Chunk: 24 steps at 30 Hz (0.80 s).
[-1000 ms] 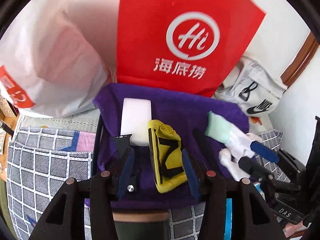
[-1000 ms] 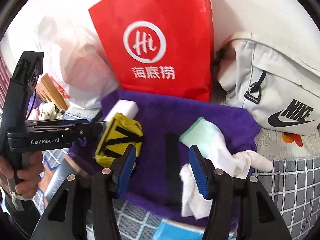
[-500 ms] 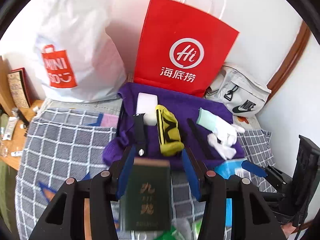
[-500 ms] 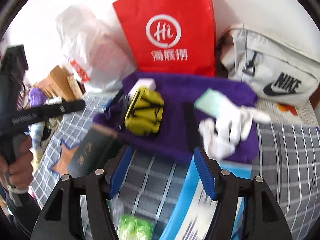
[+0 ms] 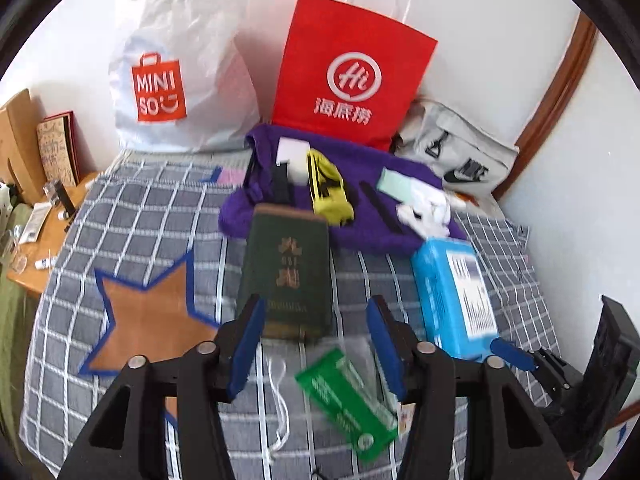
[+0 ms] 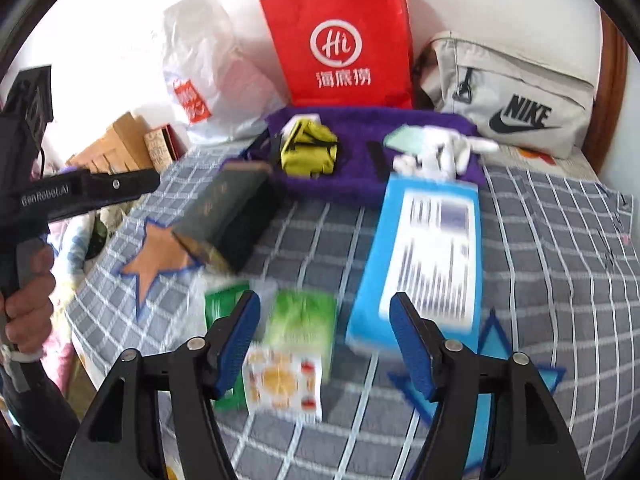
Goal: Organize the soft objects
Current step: 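Grasp the orange-print wipe packet with the right gripper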
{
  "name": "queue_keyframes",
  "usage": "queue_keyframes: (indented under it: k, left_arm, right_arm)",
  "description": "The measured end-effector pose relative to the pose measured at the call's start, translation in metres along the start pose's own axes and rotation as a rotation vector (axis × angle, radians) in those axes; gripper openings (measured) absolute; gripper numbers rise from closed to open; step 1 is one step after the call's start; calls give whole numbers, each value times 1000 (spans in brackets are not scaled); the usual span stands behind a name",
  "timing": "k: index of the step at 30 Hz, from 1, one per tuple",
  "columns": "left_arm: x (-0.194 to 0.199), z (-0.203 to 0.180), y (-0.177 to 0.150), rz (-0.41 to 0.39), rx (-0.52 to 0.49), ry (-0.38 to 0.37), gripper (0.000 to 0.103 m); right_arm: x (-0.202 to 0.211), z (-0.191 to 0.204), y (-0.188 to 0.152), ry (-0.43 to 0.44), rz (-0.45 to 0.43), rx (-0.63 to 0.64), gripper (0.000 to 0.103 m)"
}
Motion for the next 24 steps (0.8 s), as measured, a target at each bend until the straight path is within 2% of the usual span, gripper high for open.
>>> queue_keyframes:
  k: [6, 10, 21, 23, 24]
  left_arm:
    - [1, 3, -29, 8, 21, -7, 59]
    - [-3, 10, -45, 36, 33, -9, 59]
    - [-16, 18, -69, 87, 55, -26, 59]
    - [-20, 15, -74, 101, 50, -24, 59]
    - [-22, 14, -76, 109, 49, -24, 59]
  right_arm:
    - [-10, 12, -34, 45, 8, -30, 75]
    - [-21, 16, -44, -31, -1, 4, 75]
    - [-54, 22, -64, -98, 41, -3, 75]
    - [-55, 20, -66, -121, 28, 7, 71]
    - [-54, 19, -66, -133, 21, 14, 66]
Point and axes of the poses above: each gripper's, at about its wrist camera, not at the fingertips, and x roughly against the way its jaws point, z to its left, y to its top, the point moved 9 cm from there along -x, roughly the way its jaws point, and after that the axes turned 8 degrees about y, right-handed, at the moved point
